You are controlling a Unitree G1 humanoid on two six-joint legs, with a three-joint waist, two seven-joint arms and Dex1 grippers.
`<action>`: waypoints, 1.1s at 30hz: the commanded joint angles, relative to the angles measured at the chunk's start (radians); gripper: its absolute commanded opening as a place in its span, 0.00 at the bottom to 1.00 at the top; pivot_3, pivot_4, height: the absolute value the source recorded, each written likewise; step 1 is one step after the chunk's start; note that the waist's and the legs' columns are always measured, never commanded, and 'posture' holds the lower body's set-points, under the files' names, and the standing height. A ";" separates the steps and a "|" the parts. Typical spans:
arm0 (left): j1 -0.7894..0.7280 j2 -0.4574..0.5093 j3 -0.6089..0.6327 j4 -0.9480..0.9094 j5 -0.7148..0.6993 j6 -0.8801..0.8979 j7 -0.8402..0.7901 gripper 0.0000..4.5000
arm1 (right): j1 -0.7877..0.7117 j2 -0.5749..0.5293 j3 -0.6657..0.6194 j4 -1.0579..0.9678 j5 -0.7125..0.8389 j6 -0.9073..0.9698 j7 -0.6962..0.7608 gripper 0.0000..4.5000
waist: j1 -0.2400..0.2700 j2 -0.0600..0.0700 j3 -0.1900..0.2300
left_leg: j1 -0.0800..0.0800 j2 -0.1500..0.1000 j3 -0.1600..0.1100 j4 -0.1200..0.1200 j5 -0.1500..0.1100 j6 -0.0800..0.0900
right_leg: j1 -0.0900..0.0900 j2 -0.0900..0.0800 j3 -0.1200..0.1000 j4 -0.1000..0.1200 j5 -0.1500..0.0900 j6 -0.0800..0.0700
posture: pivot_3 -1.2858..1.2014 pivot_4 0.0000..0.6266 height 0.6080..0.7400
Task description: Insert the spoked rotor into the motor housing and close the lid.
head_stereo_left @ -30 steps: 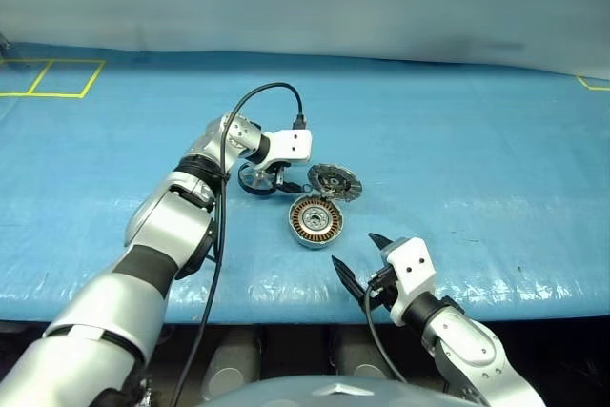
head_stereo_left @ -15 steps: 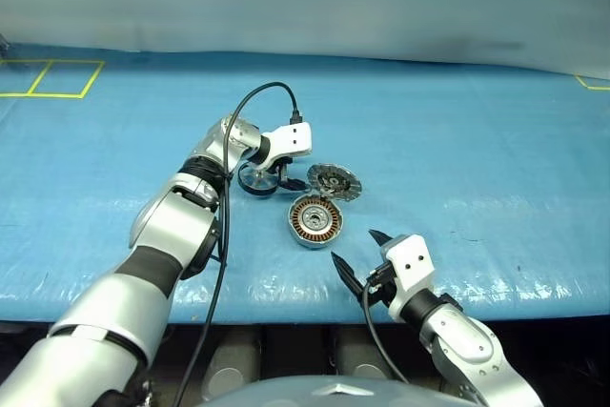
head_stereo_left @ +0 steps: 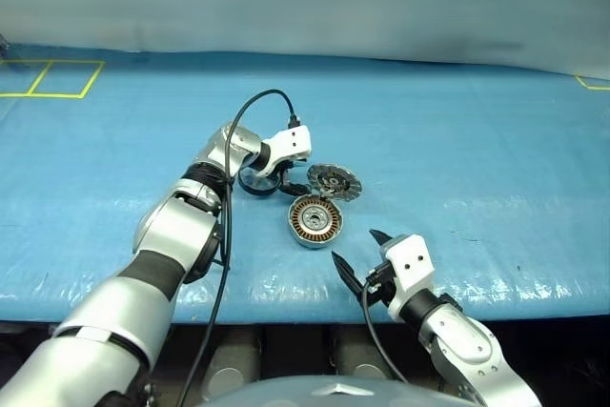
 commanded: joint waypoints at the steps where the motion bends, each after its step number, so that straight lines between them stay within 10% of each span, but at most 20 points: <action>1: -0.004 -0.015 0.013 0.002 0.000 0.003 0.020 1.00 | 0.006 0.006 0.003 -0.035 0.002 -0.010 -0.008 1.00 | 0.001 0.000 0.000 | 0.000 0.000 0.000 0.000 0.000 0.000 | 0.000 0.000 0.000 0.000 0.000 0.000 | 0.52 0.24 1.00; 15: 0.015 -0.016 -0.011 0.009 0.040 0.030 0.066 1.00 | 0.006 0.010 0.000 -0.048 0.003 -0.003 -0.016 1.00 | -0.001 0.000 0.000 | 0.001 0.000 0.000 0.000 0.000 0.000 | 0.001 0.000 0.000 0.000 0.000 0.000 | 0.52 0.24 1.00; 27: 0.026 -0.026 -0.004 0.009 0.042 0.023 0.097 0.20 | 0.008 0.009 0.000 -0.054 0.008 0.001 -0.016 1.00 | -0.002 0.000 0.000 | 0.002 0.000 0.000 0.001 0.000 0.000 | 0.002 0.000 0.000 0.001 0.000 0.001 | 0.52 0.24 1.00; 33: 0.027 -0.029 -0.005 0.011 0.043 0.025 0.093 0.16 | 0.009 0.006 -0.004 -0.058 0.010 0.004 -0.014 1.00 | -0.001 0.000 0.000 | 0.002 0.000 0.000 0.001 0.000 0.000 | 0.002 0.000 0.000 0.001 0.000 0.001 | 0.52 0.24 1.00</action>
